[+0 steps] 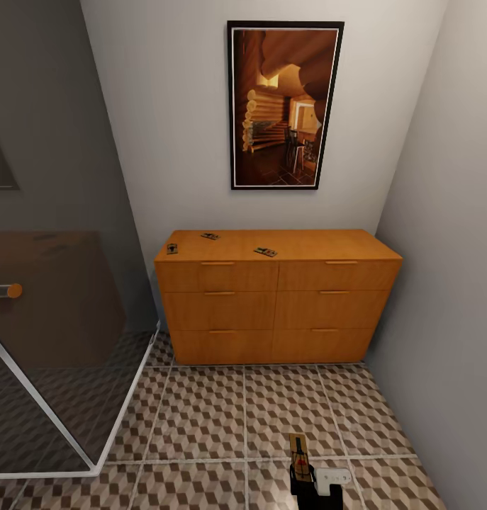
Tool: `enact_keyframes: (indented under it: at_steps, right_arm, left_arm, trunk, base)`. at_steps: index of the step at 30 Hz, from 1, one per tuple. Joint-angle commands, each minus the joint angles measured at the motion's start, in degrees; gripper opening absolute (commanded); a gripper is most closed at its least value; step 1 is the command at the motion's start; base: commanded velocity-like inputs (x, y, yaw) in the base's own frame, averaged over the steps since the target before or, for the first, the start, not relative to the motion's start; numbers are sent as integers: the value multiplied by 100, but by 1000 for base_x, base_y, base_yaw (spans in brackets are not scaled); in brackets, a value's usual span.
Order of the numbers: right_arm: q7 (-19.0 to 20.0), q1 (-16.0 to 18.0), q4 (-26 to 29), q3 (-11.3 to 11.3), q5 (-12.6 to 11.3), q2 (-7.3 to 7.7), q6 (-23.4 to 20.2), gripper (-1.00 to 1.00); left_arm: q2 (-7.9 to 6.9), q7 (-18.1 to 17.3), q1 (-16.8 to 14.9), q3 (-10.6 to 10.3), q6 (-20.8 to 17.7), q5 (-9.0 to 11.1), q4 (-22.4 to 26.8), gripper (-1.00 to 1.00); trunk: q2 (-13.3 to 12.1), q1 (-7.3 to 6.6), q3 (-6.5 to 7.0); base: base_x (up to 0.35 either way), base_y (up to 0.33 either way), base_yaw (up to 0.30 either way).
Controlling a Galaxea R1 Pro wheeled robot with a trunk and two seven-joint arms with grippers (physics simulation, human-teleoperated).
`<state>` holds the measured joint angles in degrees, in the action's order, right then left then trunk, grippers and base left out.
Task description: Take the four mousetraps from the cabinet in the bathroom and place them on the bathroom floor. Make sure all four end up on the same floor surface, and ensure that at least two of them are either under or directly next to the same bathroom sink.
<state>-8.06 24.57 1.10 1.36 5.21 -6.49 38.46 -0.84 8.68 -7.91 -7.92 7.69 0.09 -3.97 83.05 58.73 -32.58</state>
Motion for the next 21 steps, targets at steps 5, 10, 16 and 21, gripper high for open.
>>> enact_keyframes:
  at_steps: [5, 10, 16, 21]
  right_arm:
    - [-24, 4, -5, 14, 42, -1, 12, -100]
    - [-24, 4, -4, 14, 42, -1, 12, -100]
    - [-25, 4, -4, 14, 42, -1, 12, -100]
    - [-27, 5, -4, 14, 42, -1, 12, -100]
  left_arm:
    - [3, 19, -9, -42, 40, 0, -25, 100]
    - [3, 19, -9, -42, 40, 0, -25, 100]
    - [2, 19, -9, -42, 40, 0, -25, 100]
    - [3, 19, -9, -42, 40, 0, -25, 100]
  trunk:
    - [3, 0, -5]
    - [3, 0, -5]
    - [3, 0, -5]
    - [3, 0, -5]
  base:
    - [0, 0, 0]
    - [0, 0, 0]
    - [0, 0, 0]
    - [0, 0, 0]
